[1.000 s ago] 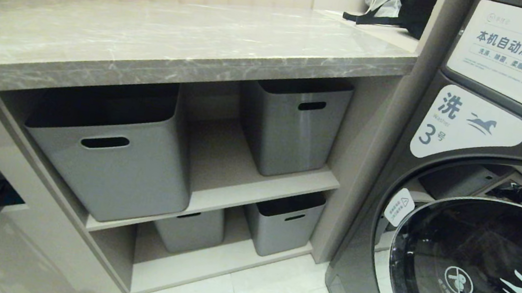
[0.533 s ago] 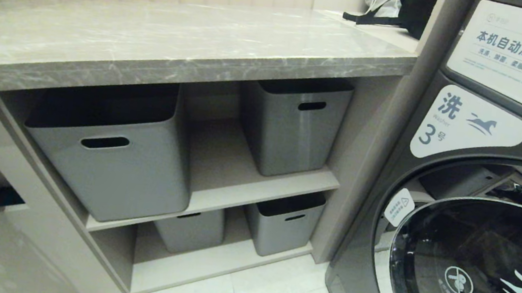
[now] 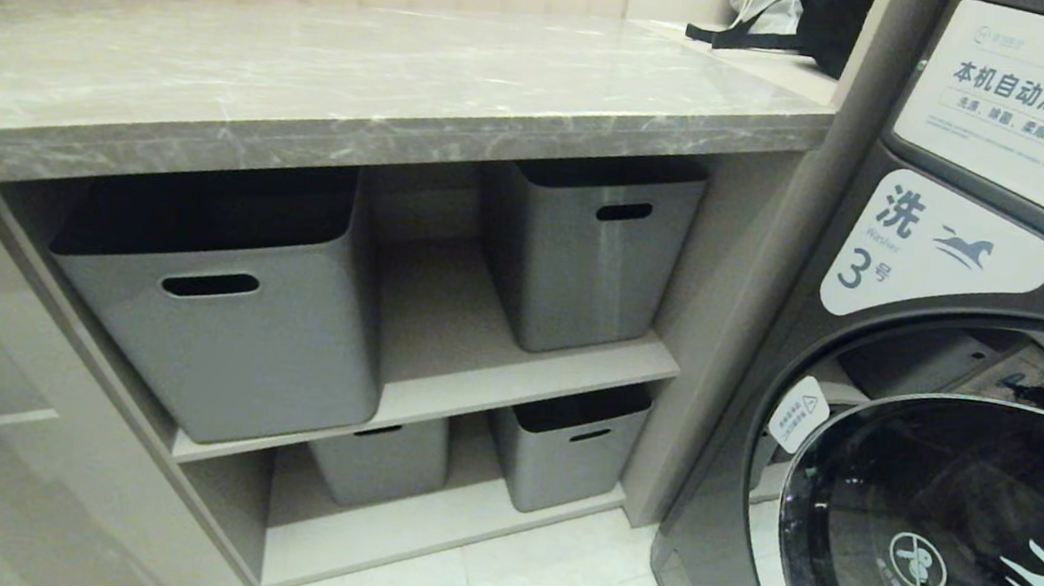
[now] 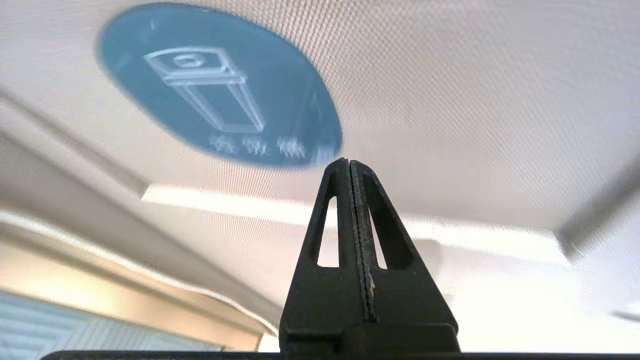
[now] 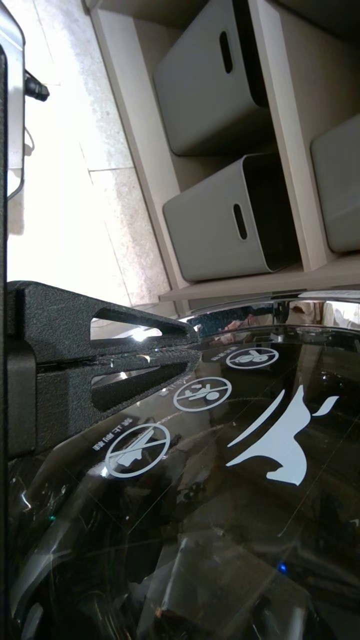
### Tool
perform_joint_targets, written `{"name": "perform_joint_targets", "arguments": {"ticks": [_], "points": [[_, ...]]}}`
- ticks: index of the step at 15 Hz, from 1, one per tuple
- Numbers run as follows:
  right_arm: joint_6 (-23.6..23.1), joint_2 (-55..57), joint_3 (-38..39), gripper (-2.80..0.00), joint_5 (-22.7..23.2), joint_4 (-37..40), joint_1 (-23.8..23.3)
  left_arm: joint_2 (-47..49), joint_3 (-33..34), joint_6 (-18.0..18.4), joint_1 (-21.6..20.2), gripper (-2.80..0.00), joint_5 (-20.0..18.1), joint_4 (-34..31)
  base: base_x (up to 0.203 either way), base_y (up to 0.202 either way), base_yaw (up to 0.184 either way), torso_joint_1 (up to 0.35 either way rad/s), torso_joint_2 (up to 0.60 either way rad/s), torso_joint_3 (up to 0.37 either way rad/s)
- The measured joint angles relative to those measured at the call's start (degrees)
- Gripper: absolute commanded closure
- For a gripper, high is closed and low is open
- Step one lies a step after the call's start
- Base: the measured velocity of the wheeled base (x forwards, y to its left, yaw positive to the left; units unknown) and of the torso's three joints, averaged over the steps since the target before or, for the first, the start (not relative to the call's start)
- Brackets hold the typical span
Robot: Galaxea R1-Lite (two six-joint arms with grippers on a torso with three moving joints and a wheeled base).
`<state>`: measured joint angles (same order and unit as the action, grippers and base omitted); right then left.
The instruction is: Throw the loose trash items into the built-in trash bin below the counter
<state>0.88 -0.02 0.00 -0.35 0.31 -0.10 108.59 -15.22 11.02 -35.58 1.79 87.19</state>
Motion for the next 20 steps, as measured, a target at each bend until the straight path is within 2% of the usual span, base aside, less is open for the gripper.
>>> {"name": "perform_joint_targets", "arguments": {"ticks": [3, 7, 11, 15, 17, 20], "points": [[0.00, 0.00, 0.00, 0.00, -0.01, 0.00, 0.00, -5.20, 4.90, 0.04, 0.29, 0.00, -0.67, 0.00, 0.000, 0.000, 0.000, 0.000, 0.00, 0.000], [0.00, 0.00, 0.00, 0.00, 0.02, -0.01, 0.00, -13.37, 11.73, 0.22, 1.28, 0.00, -6.25, 0.00, 0.000, 0.000, 0.000, 0.000, 0.00, 0.000], [0.00, 0.00, 0.00, 0.00, -0.01, 0.02, 0.00, -22.94, 14.82, 0.20, 6.66, 0.00, -8.55, -2.75, 0.000, 0.000, 0.000, 0.000, 0.00, 0.000], [0.00, 0.00, 0.00, 0.00, 0.02, 0.00, 0.00, -34.15, 15.17, 0.20, 16.29, 0.00, -8.62, -12.27, 0.000, 0.000, 0.000, 0.000, 0.00, 0.000], [0.00, 0.00, 0.00, 0.00, 0.02, 0.02, 0.00, -41.15, 15.22, 0.22, 21.51, 0.00, -8.53, -19.61, 0.000, 0.000, 0.000, 0.000, 0.00, 0.000], [0.00, 0.00, 0.00, 0.00, 0.02, -0.01, 0.00, -54.03, 15.22, 0.24, 28.11, 0.00, -8.37, -33.96, 0.000, 0.000, 0.000, 0.000, 0.00, 0.000]]}}
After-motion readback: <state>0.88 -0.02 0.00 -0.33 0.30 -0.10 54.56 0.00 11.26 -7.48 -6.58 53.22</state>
